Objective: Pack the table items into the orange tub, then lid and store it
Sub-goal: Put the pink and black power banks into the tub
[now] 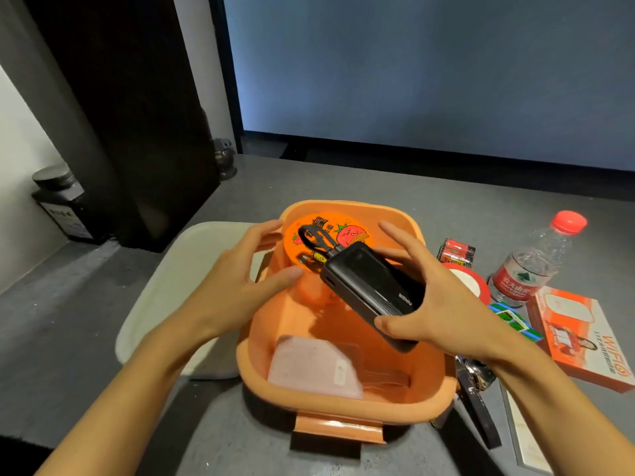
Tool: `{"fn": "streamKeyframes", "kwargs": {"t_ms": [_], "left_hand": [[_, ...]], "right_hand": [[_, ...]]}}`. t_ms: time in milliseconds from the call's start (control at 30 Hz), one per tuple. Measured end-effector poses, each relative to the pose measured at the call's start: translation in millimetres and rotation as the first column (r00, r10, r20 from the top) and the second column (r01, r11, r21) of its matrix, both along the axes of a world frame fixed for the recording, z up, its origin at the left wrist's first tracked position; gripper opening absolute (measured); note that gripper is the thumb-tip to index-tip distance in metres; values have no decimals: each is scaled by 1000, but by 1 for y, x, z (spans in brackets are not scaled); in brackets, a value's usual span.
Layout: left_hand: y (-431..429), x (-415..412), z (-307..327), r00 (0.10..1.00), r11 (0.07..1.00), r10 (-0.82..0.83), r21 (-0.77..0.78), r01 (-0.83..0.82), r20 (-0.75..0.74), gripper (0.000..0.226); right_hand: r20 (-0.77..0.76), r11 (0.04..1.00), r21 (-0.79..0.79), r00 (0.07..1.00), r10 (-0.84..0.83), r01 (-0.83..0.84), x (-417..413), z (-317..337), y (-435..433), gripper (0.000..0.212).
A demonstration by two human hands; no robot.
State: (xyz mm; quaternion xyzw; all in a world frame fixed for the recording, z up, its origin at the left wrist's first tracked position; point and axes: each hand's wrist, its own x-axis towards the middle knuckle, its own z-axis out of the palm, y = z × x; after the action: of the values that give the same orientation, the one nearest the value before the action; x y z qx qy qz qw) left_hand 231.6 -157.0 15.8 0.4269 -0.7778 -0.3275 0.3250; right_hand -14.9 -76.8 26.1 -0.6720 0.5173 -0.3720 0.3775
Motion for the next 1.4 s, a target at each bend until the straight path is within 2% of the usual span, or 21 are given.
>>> {"fn": "streamKeyframes", "kwargs": {"t_ms": [100, 200, 267, 367, 467, 633, 733, 833, 900, 1000, 1067, 1233, 1300, 1400], "left_hand": [[-1, -10, -3, 998, 998, -37, -52, 40, 59, 66], [-3, -13, -5, 994, 991, 12, -136, 2, 105, 43], [-2, -12, -7, 996, 991, 20, -137, -8, 92, 31], [-2, -12, -17, 997, 990, 32, -137, -22, 70, 47], [-6, -13, -21, 995, 987, 65, -149, -52, 82, 47], [-9, -14, -23, 997, 992, 34, -126, -25, 64, 56], [-9, -14, -23, 999, 993, 16, -120, -11, 34, 54], [-7, -12, -23, 1000, 992, -1, -126, 2, 6, 50], [-8, -11, -23, 1000, 991, -15, -129, 16, 8, 45], [-10, -10, -24, 999, 993, -35, -107, 38, 29, 36], [-11, -10, -24, 997, 994, -42, -98, 48, 65, 37], [-13, -11, -27, 989, 992, -43, -111, 59, 145, 41], [-13, -11, -27, 984, 990, -44, -125, 67, 175, 41], [-12, -16, -20, 967, 985, -65, -142, 103, 245, 45]], "right_hand": [[-9, 997, 45, 998, 56, -55, 1, 4, 4, 105], [-88, 987, 103, 987, 133, -123, 0, 7, 7, 106], [-178, 973, 171, 967, 184, -154, 2, 7, 8, 107], [-302, 936, 295, 910, 284, -194, 5, 7, 5, 109], [-388, 889, 401, 837, 386, -224, 12, 7, -6, 112], [-378, 817, 515, 787, 488, -259, 16, 3, -22, 117], [-260, 760, 595, 832, 490, -262, 11, 0, -29, 115], [-169, 713, 656, 872, 459, -248, 13, -2, -33, 97], [-201, 734, 644, 878, 435, -216, 15, -3, -35, 80], [-299, 762, 618, 839, 454, -192, 19, -6, -34, 63], [-293, 759, 620, 838, 460, -200, 20, -7, -33, 52], [-258, 754, 633, 872, 416, -173, 23, -6, -31, 53], [-309, 819, 559, 885, 349, -128, 26, -8, -30, 51], [-393, 962, 272, 912, 118, -8, 13, -1, -24, 41]]}}
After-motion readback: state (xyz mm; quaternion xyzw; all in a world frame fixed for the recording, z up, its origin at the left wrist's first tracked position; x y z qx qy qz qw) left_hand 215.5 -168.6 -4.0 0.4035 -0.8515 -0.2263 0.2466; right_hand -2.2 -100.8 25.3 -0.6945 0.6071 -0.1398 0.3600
